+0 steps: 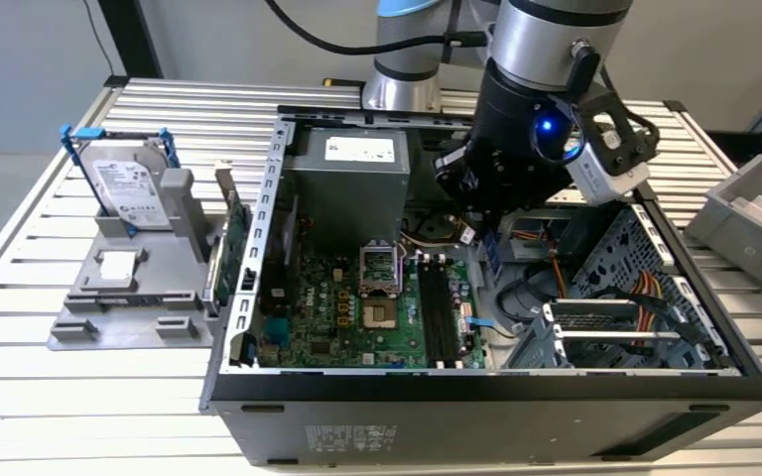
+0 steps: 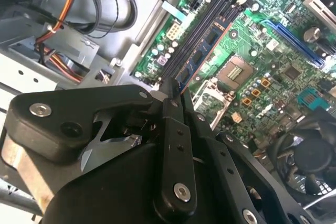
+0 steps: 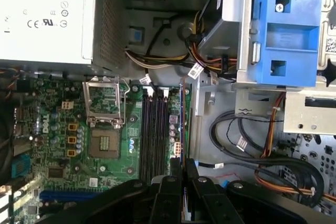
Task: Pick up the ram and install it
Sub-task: 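Insert the ram into the slot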
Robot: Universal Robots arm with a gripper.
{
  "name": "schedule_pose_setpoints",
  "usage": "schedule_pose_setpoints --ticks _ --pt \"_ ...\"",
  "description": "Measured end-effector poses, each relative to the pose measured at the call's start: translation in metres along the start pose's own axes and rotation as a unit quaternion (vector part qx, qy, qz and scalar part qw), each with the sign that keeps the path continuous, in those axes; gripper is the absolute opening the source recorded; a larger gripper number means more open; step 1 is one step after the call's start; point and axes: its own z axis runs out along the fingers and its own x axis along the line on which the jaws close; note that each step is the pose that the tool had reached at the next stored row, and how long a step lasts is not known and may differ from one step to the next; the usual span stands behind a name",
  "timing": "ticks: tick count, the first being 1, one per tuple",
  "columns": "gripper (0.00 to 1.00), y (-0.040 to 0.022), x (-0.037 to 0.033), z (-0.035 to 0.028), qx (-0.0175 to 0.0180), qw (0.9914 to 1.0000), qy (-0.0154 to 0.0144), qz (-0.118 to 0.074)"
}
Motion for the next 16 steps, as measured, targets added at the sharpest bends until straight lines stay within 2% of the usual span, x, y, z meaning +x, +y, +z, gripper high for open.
schedule_pose_setpoints --ticks 2,6,13,16 --pt "0.00 0.0000 -0.0001 0.0010 0.0000 1.00000 0.0023 0.000" --pt "0.00 0.0000 0.0000 0.0018 -0.0001 1.00000 0.0023 0.001" --pt "0.00 -0.0002 0.0003 0.0121 0.0004 0.99995 0.0022 0.009" --pt "0.00 -0.0003 0.0006 0.0160 0.0005 0.99991 0.0034 0.013"
